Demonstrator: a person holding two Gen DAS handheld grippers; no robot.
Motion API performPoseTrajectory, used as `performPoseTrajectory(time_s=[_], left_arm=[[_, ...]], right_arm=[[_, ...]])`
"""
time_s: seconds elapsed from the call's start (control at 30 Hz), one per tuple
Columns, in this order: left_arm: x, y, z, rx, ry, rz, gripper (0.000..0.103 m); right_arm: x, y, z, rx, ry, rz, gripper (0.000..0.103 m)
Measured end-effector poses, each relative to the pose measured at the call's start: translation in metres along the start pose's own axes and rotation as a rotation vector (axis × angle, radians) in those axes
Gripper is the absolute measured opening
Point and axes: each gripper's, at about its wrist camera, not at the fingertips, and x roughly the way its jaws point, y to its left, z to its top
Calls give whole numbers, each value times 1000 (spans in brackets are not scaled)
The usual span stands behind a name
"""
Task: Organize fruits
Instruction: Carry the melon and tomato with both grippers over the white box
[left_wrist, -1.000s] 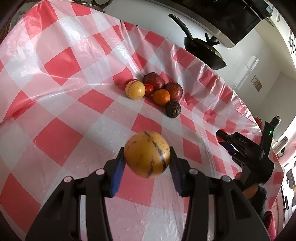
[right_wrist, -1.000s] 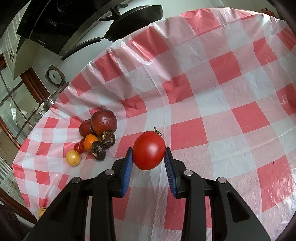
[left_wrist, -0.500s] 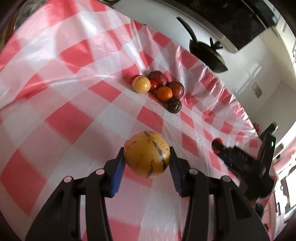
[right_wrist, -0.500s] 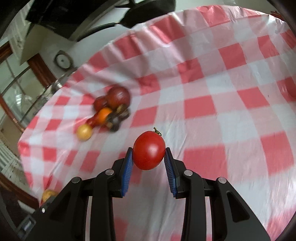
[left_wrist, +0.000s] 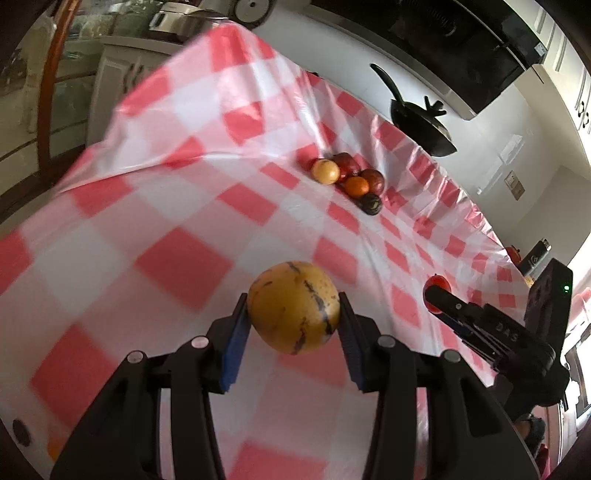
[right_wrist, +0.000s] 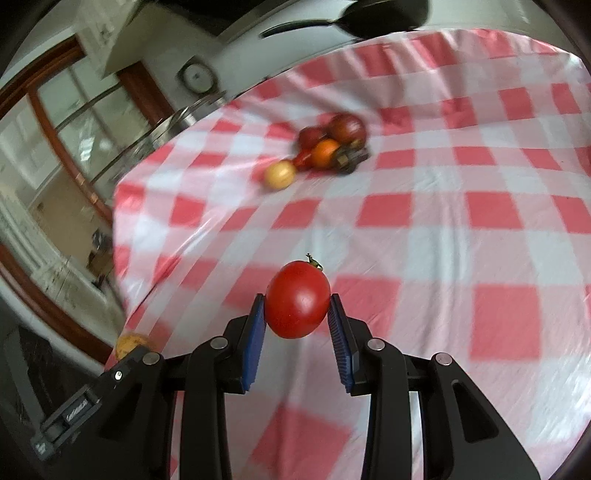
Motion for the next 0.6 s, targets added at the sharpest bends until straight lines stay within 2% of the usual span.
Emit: performPoseTrajectory(time_s=[0.3, 0.6], left_arm=[[-56, 46, -11, -25, -43, 60, 46], [-111, 92, -35, -20, -74, 150, 46]], right_arm=[[-6, 99, -62, -265, 83, 111, 35], [-12, 174, -116, -485, 151, 213, 35]])
